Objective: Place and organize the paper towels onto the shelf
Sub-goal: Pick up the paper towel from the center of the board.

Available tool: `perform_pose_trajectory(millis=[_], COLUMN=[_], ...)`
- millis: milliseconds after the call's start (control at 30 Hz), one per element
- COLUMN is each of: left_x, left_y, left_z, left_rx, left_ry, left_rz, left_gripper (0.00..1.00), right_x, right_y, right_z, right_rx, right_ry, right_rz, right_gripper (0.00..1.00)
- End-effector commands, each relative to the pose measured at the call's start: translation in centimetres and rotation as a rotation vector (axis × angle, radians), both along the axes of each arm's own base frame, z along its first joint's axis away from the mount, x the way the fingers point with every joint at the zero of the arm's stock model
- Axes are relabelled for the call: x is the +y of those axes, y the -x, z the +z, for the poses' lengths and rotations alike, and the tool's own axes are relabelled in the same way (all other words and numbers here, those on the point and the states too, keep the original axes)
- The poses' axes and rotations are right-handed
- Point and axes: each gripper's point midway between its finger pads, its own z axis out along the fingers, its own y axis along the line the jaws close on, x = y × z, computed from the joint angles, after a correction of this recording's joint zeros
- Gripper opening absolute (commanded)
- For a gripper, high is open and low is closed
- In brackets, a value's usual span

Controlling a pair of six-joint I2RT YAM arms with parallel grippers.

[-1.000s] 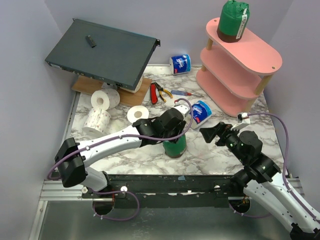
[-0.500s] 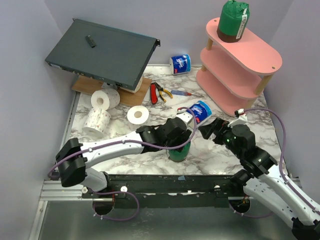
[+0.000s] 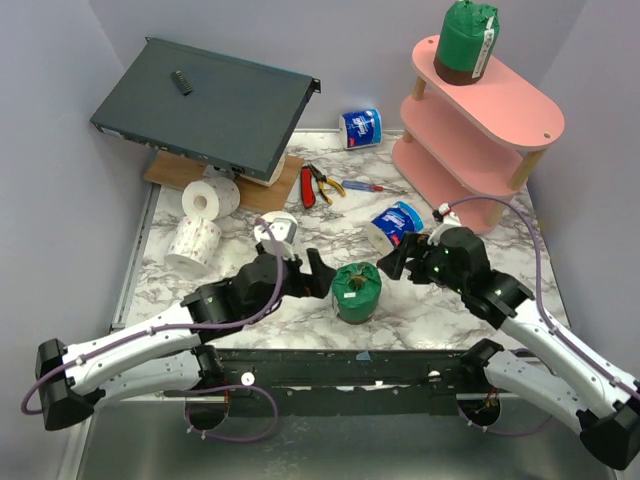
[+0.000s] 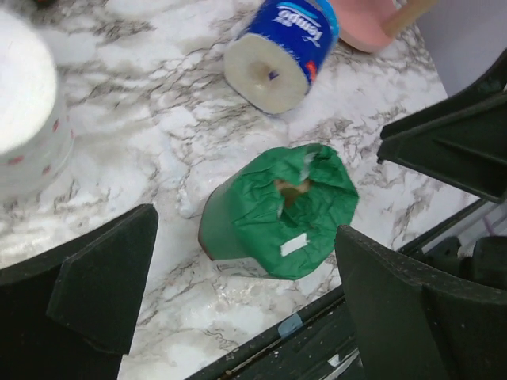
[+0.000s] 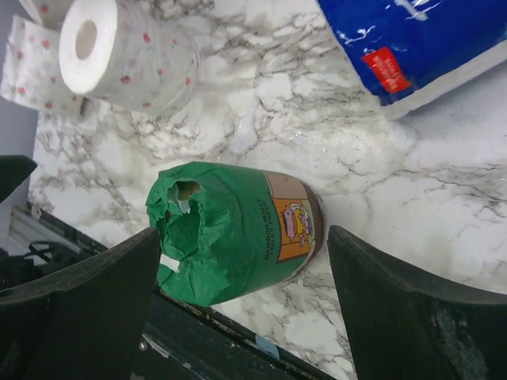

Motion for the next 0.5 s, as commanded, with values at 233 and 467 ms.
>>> perform_pose_trajectory(millis=[233,467], left_x=[4.9,5.2], left_y=[0.3,0.5], left_z=[-2.6,-3.7], left_rx=[0.041,0.052], left_ry=[0.333,0.296], left_rz=[0.159,0.154], left_gripper=[0.96,0.96], right_x=[2.7,3.4], right_y=[1.5,1.3], right_z=[-2.1,-3.4], right_rx=[0.105,0.147], right_ry=[0.081,0.148], right_rz=[0.238,0.262], right_gripper=[0.86,0.82])
